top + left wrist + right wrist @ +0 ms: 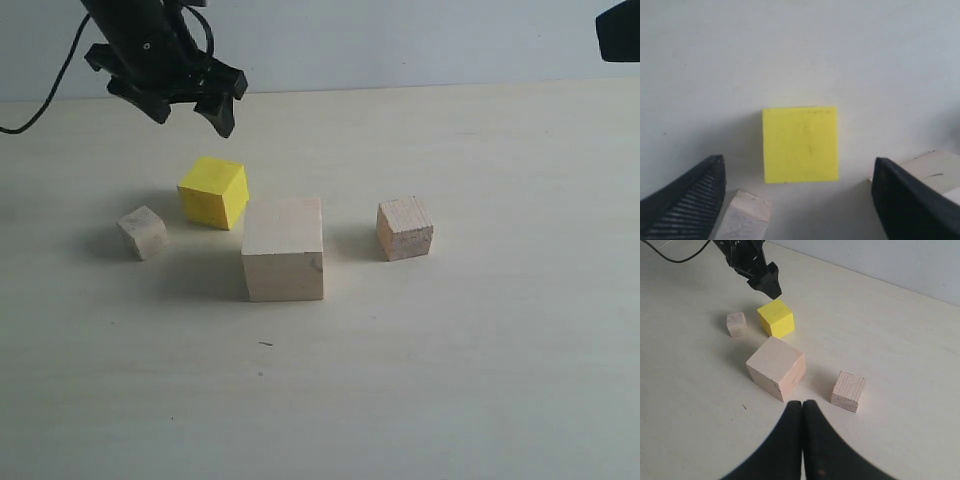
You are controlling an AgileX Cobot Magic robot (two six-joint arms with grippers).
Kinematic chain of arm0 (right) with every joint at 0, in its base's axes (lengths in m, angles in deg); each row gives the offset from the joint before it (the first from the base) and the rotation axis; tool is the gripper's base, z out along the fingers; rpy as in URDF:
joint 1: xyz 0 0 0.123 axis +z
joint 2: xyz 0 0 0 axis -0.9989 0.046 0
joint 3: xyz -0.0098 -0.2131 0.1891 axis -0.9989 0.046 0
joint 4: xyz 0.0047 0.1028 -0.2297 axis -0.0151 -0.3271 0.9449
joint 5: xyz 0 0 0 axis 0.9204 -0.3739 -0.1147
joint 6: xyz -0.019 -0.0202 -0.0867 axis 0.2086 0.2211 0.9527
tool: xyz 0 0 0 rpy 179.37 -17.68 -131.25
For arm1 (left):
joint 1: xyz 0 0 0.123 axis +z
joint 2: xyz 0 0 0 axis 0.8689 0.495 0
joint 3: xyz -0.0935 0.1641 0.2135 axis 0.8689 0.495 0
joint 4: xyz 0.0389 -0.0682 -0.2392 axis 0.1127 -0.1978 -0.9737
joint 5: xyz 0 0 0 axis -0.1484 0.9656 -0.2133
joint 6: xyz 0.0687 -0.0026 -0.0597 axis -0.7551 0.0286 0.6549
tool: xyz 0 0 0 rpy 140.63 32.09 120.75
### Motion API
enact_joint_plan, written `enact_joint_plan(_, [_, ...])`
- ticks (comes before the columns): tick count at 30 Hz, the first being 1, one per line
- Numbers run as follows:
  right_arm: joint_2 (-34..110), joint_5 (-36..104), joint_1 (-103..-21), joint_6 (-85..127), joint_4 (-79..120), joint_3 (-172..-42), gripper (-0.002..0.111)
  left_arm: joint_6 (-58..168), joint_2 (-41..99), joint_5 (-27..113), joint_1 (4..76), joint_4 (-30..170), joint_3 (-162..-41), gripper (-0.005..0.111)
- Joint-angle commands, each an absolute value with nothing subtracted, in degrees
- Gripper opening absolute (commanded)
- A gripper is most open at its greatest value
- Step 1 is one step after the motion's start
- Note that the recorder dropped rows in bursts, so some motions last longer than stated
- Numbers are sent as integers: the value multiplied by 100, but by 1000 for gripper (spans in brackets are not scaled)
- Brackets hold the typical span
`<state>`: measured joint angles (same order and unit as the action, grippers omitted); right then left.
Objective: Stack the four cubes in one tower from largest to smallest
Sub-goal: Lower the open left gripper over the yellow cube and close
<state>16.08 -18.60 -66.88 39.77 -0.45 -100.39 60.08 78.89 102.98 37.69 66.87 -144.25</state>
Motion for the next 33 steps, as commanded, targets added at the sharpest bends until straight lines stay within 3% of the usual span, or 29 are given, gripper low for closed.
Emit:
enact_joint_plan(1, [1566, -1849, -6717, 3971, -50, -10004, 0, 6102, 8145, 10227, 3740, 6608, -14460, 77])
enact_joint_plan(33, [1566, -1809, -6717, 3971, -49, -10004, 0, 6340, 9118, 10449, 3628, 7276, -14742, 77])
